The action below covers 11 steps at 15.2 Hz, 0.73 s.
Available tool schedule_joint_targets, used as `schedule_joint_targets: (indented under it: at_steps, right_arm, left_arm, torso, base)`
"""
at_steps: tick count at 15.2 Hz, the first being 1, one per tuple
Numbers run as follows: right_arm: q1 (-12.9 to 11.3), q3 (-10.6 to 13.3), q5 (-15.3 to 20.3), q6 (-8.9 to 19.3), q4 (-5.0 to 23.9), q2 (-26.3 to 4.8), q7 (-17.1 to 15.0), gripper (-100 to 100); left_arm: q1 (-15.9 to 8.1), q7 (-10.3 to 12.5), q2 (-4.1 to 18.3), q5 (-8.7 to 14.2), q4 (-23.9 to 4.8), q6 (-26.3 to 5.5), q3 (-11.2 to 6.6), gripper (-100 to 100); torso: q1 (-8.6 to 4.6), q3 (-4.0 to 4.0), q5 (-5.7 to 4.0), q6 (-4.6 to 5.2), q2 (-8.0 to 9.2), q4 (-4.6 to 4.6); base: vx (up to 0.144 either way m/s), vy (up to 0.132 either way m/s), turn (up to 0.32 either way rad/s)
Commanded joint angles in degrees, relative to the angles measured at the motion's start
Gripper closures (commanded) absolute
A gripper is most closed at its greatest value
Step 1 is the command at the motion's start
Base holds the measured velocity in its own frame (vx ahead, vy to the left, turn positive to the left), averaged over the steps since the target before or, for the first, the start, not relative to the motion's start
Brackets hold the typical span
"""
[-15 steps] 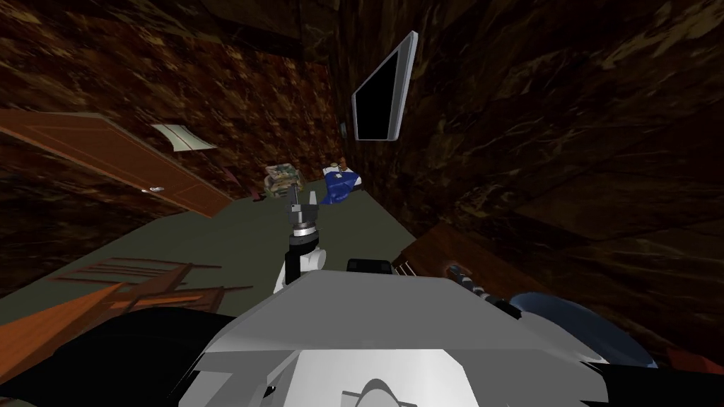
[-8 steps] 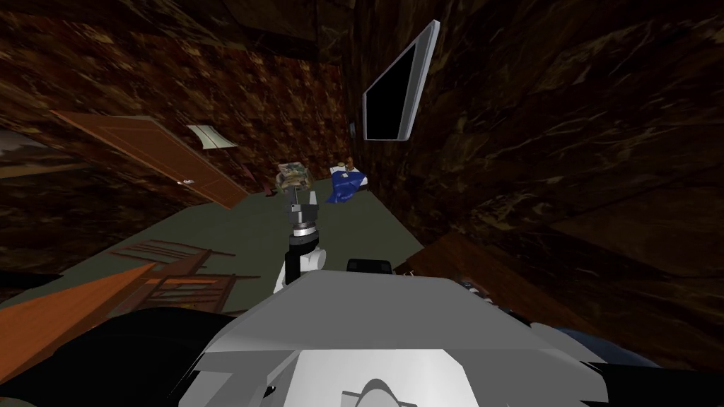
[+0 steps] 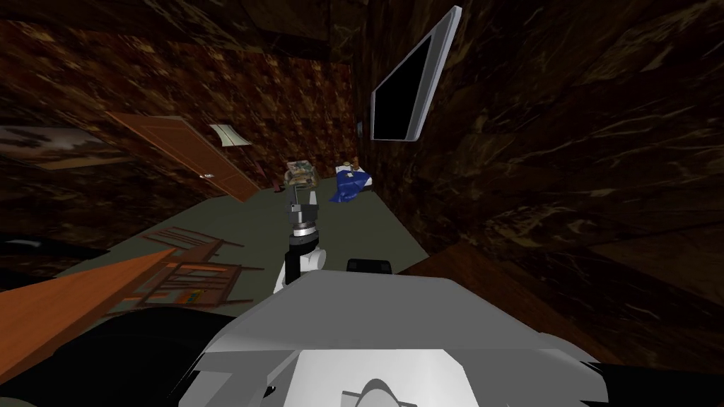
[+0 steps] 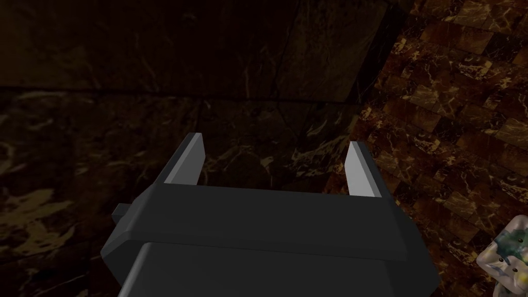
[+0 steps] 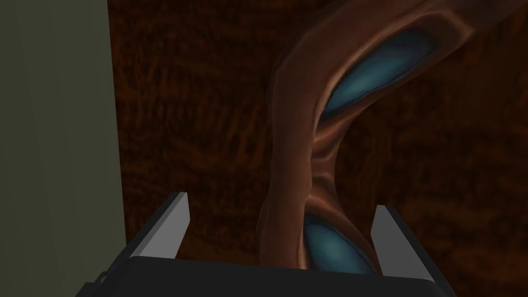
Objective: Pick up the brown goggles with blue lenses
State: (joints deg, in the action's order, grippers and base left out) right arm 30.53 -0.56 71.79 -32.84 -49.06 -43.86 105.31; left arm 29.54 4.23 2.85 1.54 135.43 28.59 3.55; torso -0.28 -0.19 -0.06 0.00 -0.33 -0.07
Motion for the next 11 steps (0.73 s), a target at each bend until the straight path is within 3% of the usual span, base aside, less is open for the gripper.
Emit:
schedule_joint_targets:
  at_steps: [1,2,4,5,7,8,10,11]
  right_arm:
    - [0.0,0.0,0.0,0.0,0.0,0.0,0.0,-100]
    - [-0.2,2.9,1.8,2.7,-2.2,-1.0,-2.5,-100]
    - [-0.2,3.6,1.8,2.7,-2.2,-1.0,-3.3,-100]
    - [-0.4,5.7,3.5,5.0,-4.4,-2.1,-5.1,-100]
    - [-0.4,7.2,3.5,5.5,-4.6,-2.1,-6.9,-100]
    - [-0.5,9.1,5.2,7.7,-6.9,-3.2,-8.3,-100]
    - [-0.5,10.8,5.2,8.4,-7.0,-3.2,-10.5,-100]
    - [-0.7,12.7,6.8,10.8,-9.4,-4.2,-12.1,-100]
  left_arm:
    - [0.0,0.0,0.0,0.0,0.0,0.0,0.00,0]
    - [0.0,0.0,0.0,0.0,0.0,0.0,0.00,0]
    - [0.0,0.0,0.0,0.0,0.0,0.0,0.00,0]
    - [0.0,0.0,0.0,0.0,0.0,0.0,0.00,0]
    - [0.0,0.0,0.0,0.0,0.0,0.0,0.00,0]
    - [0.0,0.0,0.0,0.0,0.0,0.0,0.00,0]
    - [0.0,0.0,0.0,0.0,0.0,0.0,0.00,0]
    - [0.0,0.0,0.0,0.0,0.0,0.0,0.01,0]
  torso:
    - [0.00,0.00,0.00,0.00,0.00,0.00]
    - [0.09,0.03,0.01,0.02,0.06,0.01]
    - [0.12,0.09,0.02,0.05,0.17,0.03]
    - [0.17,0.12,0.03,0.04,0.22,0.04]
    - [0.16,0.13,0.03,0.05,0.24,0.05]
    - [0.19,0.14,0.04,0.04,0.26,0.05]
    - [0.31,0.17,0.05,0.04,0.30,0.06]
    - [0.37,0.18,0.07,0.04,0.32,0.06]
  base:
    - [0.052,-0.051,0.043]
    - [0.032,-0.057,-0.113]
    - [0.025,-0.054,-0.079]
    - [0.023,-0.051,-0.109]
    - [0.024,-0.050,-0.077]
    - [0.018,-0.053,-0.113]
    - [0.007,0.005,-0.030]
    - [0.017,0.011,-0.054]
